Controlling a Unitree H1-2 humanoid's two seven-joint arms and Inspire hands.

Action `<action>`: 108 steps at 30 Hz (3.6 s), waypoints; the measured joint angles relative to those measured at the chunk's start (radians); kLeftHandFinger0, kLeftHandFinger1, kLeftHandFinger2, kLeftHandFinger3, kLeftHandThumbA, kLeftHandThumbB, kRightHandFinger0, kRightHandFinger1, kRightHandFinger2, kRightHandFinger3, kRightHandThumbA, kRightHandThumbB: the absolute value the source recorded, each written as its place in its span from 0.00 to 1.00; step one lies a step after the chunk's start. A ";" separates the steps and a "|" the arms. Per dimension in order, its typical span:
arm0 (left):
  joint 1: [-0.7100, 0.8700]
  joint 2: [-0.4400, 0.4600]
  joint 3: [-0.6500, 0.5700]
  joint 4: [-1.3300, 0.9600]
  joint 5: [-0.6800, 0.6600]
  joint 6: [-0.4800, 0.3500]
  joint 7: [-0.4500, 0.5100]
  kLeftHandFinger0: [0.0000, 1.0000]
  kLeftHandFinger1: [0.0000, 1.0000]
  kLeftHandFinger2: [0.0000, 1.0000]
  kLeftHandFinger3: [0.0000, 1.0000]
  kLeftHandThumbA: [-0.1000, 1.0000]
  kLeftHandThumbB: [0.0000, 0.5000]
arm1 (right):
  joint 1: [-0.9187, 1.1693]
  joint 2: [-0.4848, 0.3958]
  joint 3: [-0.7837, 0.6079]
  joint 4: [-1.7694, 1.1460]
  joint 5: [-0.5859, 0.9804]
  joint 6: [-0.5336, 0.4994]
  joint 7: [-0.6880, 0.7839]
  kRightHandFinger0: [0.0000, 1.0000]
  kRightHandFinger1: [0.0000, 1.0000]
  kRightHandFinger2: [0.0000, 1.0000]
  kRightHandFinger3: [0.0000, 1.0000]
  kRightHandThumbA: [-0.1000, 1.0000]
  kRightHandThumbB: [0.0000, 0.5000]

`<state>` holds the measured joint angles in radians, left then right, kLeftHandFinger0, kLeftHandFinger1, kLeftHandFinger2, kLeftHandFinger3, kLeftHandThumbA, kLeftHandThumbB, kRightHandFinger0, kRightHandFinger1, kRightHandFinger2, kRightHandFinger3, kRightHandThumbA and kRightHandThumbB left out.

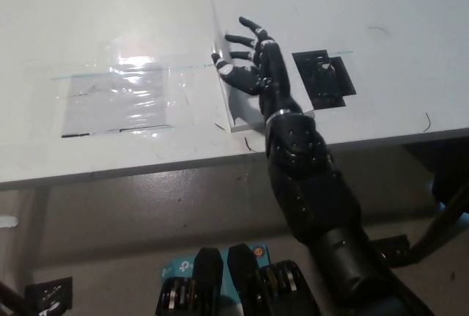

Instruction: The robot uses its right hand to slide under the cover of the book kept in the middle of the desk and open it

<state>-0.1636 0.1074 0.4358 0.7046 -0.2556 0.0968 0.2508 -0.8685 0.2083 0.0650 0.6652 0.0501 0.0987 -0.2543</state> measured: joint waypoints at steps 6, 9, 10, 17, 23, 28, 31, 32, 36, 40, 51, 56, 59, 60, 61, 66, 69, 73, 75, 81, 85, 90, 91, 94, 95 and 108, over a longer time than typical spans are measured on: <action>-0.015 0.002 -0.015 0.005 0.006 -0.001 0.001 0.52 0.55 0.71 0.66 0.84 0.16 | 0.008 0.045 0.020 0.072 -0.022 -0.005 0.000 0.38 0.58 0.71 0.89 0.68 0.07; -0.028 0.005 -0.025 0.017 0.008 -0.001 0.000 0.60 0.60 0.73 0.70 0.84 0.16 | 0.018 0.066 0.023 0.109 -0.030 -0.014 0.000 0.40 0.61 0.72 0.91 0.70 0.08; -0.037 0.006 -0.027 0.026 0.008 -0.001 0.000 0.61 0.60 0.73 0.71 0.84 0.15 | 0.025 0.073 0.025 0.122 -0.033 -0.016 0.000 0.40 0.61 0.72 0.92 0.70 0.08; -0.065 0.013 -0.053 0.052 0.011 -0.004 -0.001 0.53 0.57 0.71 0.68 0.86 0.14 | 0.047 0.089 0.025 0.218 -0.046 -0.067 0.000 0.45 0.64 0.75 0.97 0.72 0.11; -0.069 0.015 -0.054 0.062 0.011 -0.004 -0.001 0.50 0.55 0.70 0.65 0.84 0.15 | 0.034 0.086 0.019 0.269 -0.059 -0.113 -0.005 0.37 0.56 0.71 0.95 0.73 0.20; -0.069 0.015 -0.054 0.065 0.009 -0.008 -0.004 0.53 0.56 0.71 0.67 0.85 0.14 | 0.022 0.081 0.014 0.284 -0.061 -0.124 -0.007 0.41 0.59 0.75 0.96 0.74 0.23; -0.068 0.015 -0.054 0.064 0.009 -0.008 -0.004 0.52 0.56 0.70 0.68 0.84 0.12 | 0.020 0.081 0.005 0.286 -0.060 -0.126 -0.007 0.38 0.57 0.73 0.93 0.74 0.24; -0.068 0.016 -0.054 0.064 0.009 -0.009 -0.004 0.53 0.57 0.71 0.68 0.84 0.13 | 0.019 0.082 0.002 0.287 -0.060 -0.127 -0.007 0.38 0.58 0.73 0.93 0.75 0.25; -0.065 0.016 -0.054 0.060 0.009 -0.011 -0.004 0.60 0.61 0.74 0.71 0.85 0.09 | 0.018 0.081 0.001 0.286 -0.061 -0.132 -0.006 0.42 0.63 0.76 0.94 0.75 0.18; -0.064 0.016 -0.054 0.059 0.009 -0.013 -0.003 0.56 0.59 0.71 0.68 0.82 0.15 | 0.021 0.082 -0.004 0.241 -0.060 -0.113 -0.005 0.39 0.59 0.71 0.88 0.75 0.17; -0.065 0.015 -0.044 0.091 0.005 -0.022 -0.003 0.53 0.57 0.72 0.71 0.85 0.22 | 0.031 0.077 -0.082 -0.162 -0.036 0.071 -0.008 0.34 0.58 0.67 0.88 0.83 0.23; -0.066 0.009 -0.039 0.098 0.001 -0.026 -0.003 0.56 0.57 0.70 0.68 0.82 0.14 | 0.036 0.071 -0.130 -0.347 0.007 0.185 0.005 0.37 0.62 0.75 0.97 0.84 0.20; -0.067 0.006 -0.039 0.098 0.000 -0.026 -0.002 0.58 0.57 0.69 0.68 0.84 0.14 | 0.047 0.058 -0.180 -0.464 0.053 0.252 0.017 0.39 0.64 0.76 0.98 0.83 0.20; -0.067 0.006 -0.039 0.098 0.000 -0.026 -0.002 0.56 0.56 0.68 0.68 0.84 0.14 | 0.052 0.048 -0.200 -0.499 0.070 0.272 0.020 0.38 0.63 0.76 0.98 0.83 0.19; -0.068 0.006 -0.039 0.098 -0.001 -0.026 -0.002 0.53 0.55 0.69 0.69 0.84 0.11 | 0.057 0.040 -0.211 -0.517 0.081 0.283 0.022 0.40 0.66 0.79 1.00 0.84 0.17; -0.074 0.005 -0.035 0.106 -0.006 -0.034 0.000 0.46 0.53 0.69 0.69 0.81 0.07 | 0.142 -0.047 -0.281 -0.593 0.131 0.317 0.041 0.48 0.72 0.88 1.00 0.86 0.17; -0.073 0.005 -0.035 0.107 -0.007 -0.037 0.000 0.41 0.49 0.66 0.66 0.78 0.10 | 0.206 -0.088 -0.328 -0.627 0.154 0.320 0.045 0.48 0.69 0.82 1.00 0.83 0.29; -0.074 0.003 -0.035 0.107 -0.008 -0.040 0.003 0.44 0.51 0.64 0.63 0.81 0.13 | 0.315 -0.126 -0.396 -0.713 0.188 0.320 0.045 0.59 0.76 0.86 1.00 0.83 0.22; -0.073 0.000 -0.035 0.104 -0.008 -0.040 0.006 0.46 0.51 0.64 0.65 0.78 0.12 | 0.355 -0.134 -0.426 -0.741 0.201 0.318 0.043 0.59 0.77 0.87 1.00 0.82 0.20; -0.070 -0.009 -0.023 0.090 -0.017 -0.038 0.016 0.49 0.53 0.70 0.71 0.82 0.06 | 0.448 -0.142 -0.529 -0.731 0.227 0.268 0.029 0.67 0.86 0.95 1.00 0.84 0.06; -0.066 -0.009 -0.013 0.094 -0.024 -0.039 0.016 0.40 0.46 0.66 0.67 0.80 0.08 | 0.480 -0.154 -0.592 -0.659 0.245 0.219 0.022 0.71 0.89 0.99 1.00 0.81 0.00; -0.067 -0.007 -0.005 0.112 -0.030 -0.049 0.014 0.41 0.48 0.67 0.70 0.81 0.06 | 0.501 -0.169 -0.634 -0.555 0.254 0.150 0.008 0.63 0.80 0.91 1.00 0.80 0.05; -0.067 -0.007 -0.005 0.114 -0.030 -0.052 0.015 0.41 0.48 0.67 0.70 0.80 0.06 | 0.504 -0.170 -0.639 -0.534 0.254 0.138 0.005 0.63 0.80 0.91 1.00 0.80 0.05; -0.067 -0.007 -0.005 0.121 -0.031 -0.060 0.015 0.45 0.49 0.68 0.71 0.81 0.09 | 0.515 -0.170 -0.644 -0.475 0.255 0.111 -0.002 0.57 0.79 0.92 1.00 0.80 0.00; -0.068 -0.007 -0.005 0.124 -0.031 -0.061 0.014 0.42 0.47 0.67 0.70 0.80 0.08 | 0.519 -0.170 -0.644 -0.465 0.254 0.103 -0.004 0.55 0.79 0.92 1.00 0.79 0.02; -0.070 -0.006 -0.003 0.129 -0.039 -0.064 0.015 0.43 0.51 0.69 0.69 0.81 0.10 | 0.548 -0.137 -0.642 -0.196 0.256 -0.009 -0.038 0.43 0.63 0.74 0.97 0.76 0.15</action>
